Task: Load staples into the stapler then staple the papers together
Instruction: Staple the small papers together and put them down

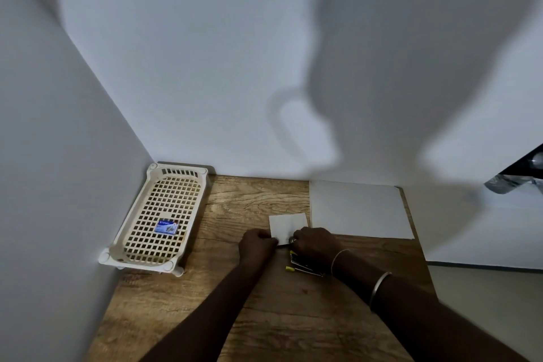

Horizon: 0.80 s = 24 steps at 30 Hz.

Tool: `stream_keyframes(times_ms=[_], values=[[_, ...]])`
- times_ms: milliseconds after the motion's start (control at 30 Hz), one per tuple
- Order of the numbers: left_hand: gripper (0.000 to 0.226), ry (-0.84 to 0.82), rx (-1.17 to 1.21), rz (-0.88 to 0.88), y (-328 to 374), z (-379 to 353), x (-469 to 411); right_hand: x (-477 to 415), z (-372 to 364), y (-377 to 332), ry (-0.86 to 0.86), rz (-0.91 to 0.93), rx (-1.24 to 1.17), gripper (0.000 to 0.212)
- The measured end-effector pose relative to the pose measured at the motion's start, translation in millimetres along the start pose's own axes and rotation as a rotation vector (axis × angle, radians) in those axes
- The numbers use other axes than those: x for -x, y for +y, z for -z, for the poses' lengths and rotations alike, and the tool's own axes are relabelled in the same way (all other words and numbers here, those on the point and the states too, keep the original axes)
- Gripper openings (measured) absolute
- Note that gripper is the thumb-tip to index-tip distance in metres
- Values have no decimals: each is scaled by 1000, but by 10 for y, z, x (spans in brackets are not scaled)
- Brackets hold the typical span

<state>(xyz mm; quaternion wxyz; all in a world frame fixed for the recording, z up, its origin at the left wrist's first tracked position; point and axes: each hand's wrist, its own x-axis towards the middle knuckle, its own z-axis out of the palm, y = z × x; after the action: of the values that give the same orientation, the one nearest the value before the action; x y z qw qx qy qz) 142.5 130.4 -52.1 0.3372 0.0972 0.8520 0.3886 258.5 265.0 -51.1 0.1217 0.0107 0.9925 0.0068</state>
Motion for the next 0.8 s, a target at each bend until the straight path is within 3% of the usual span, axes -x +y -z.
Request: stream_keyframes(times_ms=[33, 167, 333, 567, 667, 800], values=[[4, -13, 21, 3, -10, 5, 5, 28, 11, -3, 9, 2, 4, 27], [12, -45, 145, 51, -87, 38, 69, 164, 55, -80, 62, 12, 7, 31], [9, -71, 307, 86, -125, 99, 297, 351, 35, -238, 243, 54, 75, 17], [18, -173, 528, 94, -212, 155, 690, 586, -143, -505, 450, 25, 27, 24], [23, -142, 529, 86, -356, 134, 753, 687, -246, -622, 511, -23, -14, 27], [26, -85, 576, 124, -482, 133, 773, 776, -356, -697, 592, -237, -138, 40]])
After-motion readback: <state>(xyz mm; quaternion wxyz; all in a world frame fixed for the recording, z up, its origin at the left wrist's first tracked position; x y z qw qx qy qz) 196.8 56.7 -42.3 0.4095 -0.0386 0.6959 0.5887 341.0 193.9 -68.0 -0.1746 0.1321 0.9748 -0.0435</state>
